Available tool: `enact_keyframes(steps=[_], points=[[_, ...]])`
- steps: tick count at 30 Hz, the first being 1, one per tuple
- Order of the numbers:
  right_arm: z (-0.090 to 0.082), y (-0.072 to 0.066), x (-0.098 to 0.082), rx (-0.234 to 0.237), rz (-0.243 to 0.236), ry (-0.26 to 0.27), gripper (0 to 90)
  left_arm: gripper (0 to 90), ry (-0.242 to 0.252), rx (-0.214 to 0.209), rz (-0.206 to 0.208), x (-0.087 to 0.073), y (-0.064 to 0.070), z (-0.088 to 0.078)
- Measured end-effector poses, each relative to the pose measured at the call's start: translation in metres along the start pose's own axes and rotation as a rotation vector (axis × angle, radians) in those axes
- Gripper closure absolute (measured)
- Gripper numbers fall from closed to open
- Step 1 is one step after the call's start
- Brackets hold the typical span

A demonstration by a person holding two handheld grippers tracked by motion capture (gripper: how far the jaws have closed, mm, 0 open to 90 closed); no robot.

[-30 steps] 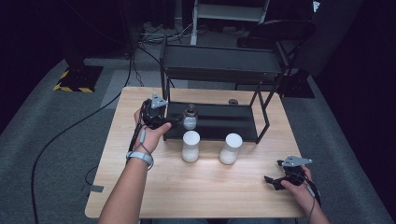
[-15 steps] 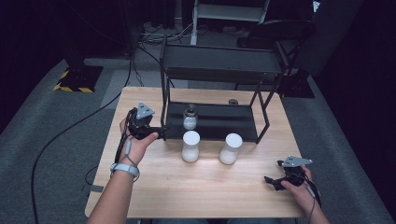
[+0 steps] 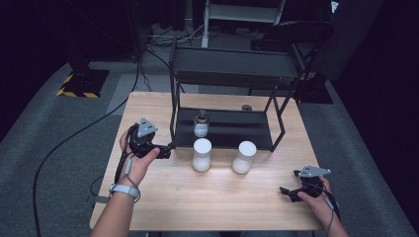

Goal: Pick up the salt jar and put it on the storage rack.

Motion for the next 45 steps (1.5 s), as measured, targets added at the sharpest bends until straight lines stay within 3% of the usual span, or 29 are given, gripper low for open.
enact_keyframes(steps=[4, 8, 23, 27, 38, 45], points=[[0.000, 0.000, 0.000, 0.000, 0.000, -0.001, 0.2, 1.1, 0.002, -0.005, -0.005, -0.007, 0.000, -0.006], [0.000, 0.000, 0.000, -0.001, 0.001, -0.001, 0.2, 1.1, 0.008, -0.033, 0.026, -0.015, -0.002, -0.012], [0.000, -0.002, -0.001, -0.006, 0.005, 0.000, 0.2, 1.1, 0.001, -0.011, 0.017, -0.042, 0.006, -0.029], [0.000, -0.002, -0.001, -0.007, 0.006, 0.000, 0.2, 1.2, -0.017, -0.005, 0.032, -0.049, 0.008, -0.029], [0.000, -0.002, -0.001, -0.007, 0.006, 0.000, 0.2, 1.4, -0.025, 0.006, -0.005, -0.071, 0.014, -0.025], [0.000, -0.002, -0.001, -0.007, 0.006, 0.000, 0.2, 1.4, -0.055, 0.014, 0.014, -0.075, 0.020, -0.020]])
Point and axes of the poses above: each handheld gripper's, and its own axes: z roughly forward along the jaws, x roughly out of its top, y roughly to its right, the point moved 1 cm from there along z, roughly forward along the jaws, and after that the axes turned 9 degrees about z, right-handed, at the moved point
